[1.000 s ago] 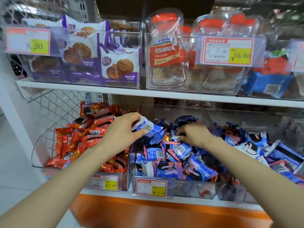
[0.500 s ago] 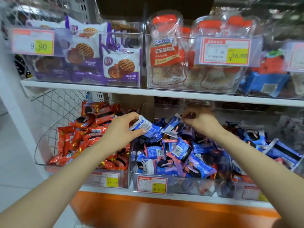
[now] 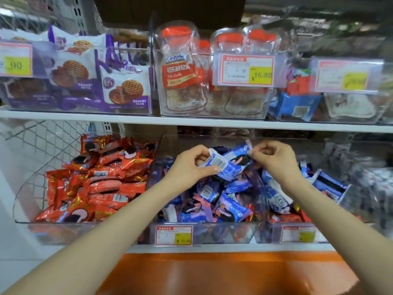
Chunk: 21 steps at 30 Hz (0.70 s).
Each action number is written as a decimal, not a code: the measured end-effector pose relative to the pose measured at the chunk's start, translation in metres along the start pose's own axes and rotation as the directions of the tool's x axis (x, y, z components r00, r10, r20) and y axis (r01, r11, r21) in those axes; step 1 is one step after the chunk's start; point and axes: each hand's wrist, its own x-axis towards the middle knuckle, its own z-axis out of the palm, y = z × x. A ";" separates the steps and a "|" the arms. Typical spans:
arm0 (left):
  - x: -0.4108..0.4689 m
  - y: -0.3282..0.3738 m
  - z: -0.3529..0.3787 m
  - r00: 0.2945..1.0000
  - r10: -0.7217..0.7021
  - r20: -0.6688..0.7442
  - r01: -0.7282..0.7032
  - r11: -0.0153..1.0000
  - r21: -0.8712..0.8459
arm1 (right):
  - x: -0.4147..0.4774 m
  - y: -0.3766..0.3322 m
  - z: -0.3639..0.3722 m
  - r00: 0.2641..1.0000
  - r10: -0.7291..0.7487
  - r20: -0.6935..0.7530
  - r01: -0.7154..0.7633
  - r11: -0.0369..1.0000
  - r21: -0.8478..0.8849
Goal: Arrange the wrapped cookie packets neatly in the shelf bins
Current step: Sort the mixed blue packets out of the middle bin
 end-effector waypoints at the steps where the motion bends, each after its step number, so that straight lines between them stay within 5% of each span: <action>1: 0.008 0.005 0.016 1.000 0.008 0.004 -0.008 1.000 -0.006 | 0.001 0.005 -0.014 0.998 0.026 -0.065 -0.024 0.999 0.037; 4: 0.038 0.021 0.061 0.997 0.032 -0.077 -0.035 0.999 -0.030 | 0.007 0.022 -0.057 0.967 0.078 -0.244 -0.067 0.996 0.054; 7: 0.068 0.032 0.102 0.991 -0.053 -0.122 0.049 0.998 -0.033 | 0.010 0.037 -0.087 0.964 0.154 -0.216 -0.133 0.985 0.108; 11: 0.083 0.031 0.119 0.993 -0.113 -0.035 0.115 0.991 0.063 | 0.009 0.054 -0.101 0.979 0.123 -0.163 -0.166 0.943 -0.289; 13: 0.077 0.027 0.106 0.997 -0.072 -0.022 0.074 0.988 0.138 | 0.006 0.051 -0.100 0.989 0.063 -0.133 -0.113 0.904 -0.412; 21: 0.027 -0.003 -0.021 0.990 -0.001 -0.138 0.054 0.921 0.386 | -0.011 0.028 -0.061 0.982 -0.141 0.122 0.181 0.885 -0.430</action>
